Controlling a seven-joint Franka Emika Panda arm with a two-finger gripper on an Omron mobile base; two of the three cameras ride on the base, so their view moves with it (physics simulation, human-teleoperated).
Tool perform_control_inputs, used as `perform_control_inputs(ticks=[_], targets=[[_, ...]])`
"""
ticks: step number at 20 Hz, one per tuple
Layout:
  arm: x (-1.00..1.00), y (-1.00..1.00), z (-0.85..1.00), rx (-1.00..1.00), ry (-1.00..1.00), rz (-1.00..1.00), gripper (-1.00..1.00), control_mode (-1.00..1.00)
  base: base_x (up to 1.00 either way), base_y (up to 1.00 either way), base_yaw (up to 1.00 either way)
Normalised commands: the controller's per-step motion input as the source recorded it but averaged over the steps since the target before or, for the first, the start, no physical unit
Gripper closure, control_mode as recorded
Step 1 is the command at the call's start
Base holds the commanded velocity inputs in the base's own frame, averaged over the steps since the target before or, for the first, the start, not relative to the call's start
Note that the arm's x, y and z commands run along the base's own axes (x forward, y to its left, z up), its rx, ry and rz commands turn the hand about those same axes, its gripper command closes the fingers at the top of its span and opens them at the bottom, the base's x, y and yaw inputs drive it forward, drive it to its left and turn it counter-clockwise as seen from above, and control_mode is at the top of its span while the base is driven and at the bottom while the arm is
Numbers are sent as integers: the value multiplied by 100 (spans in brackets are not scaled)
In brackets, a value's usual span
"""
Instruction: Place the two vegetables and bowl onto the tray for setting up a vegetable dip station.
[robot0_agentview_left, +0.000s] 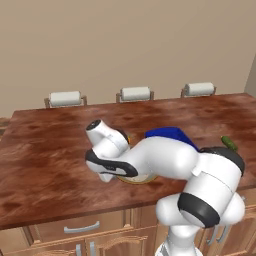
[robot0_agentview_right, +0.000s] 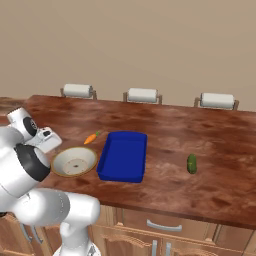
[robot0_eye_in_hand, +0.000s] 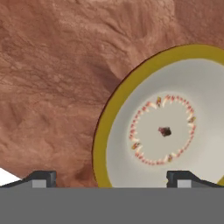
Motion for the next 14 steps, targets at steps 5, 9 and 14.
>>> perform_control_inputs(ticks=[5, 9, 14], targets=[[13, 0, -25, 0, 1, 0, -100, -100, 0, 0, 0], [7, 0, -26, 0, 0, 0, -100, -100, 0, 0, 0], [3, 0, -22, 0, 0, 0, -100, -100, 0, 0, 0]])
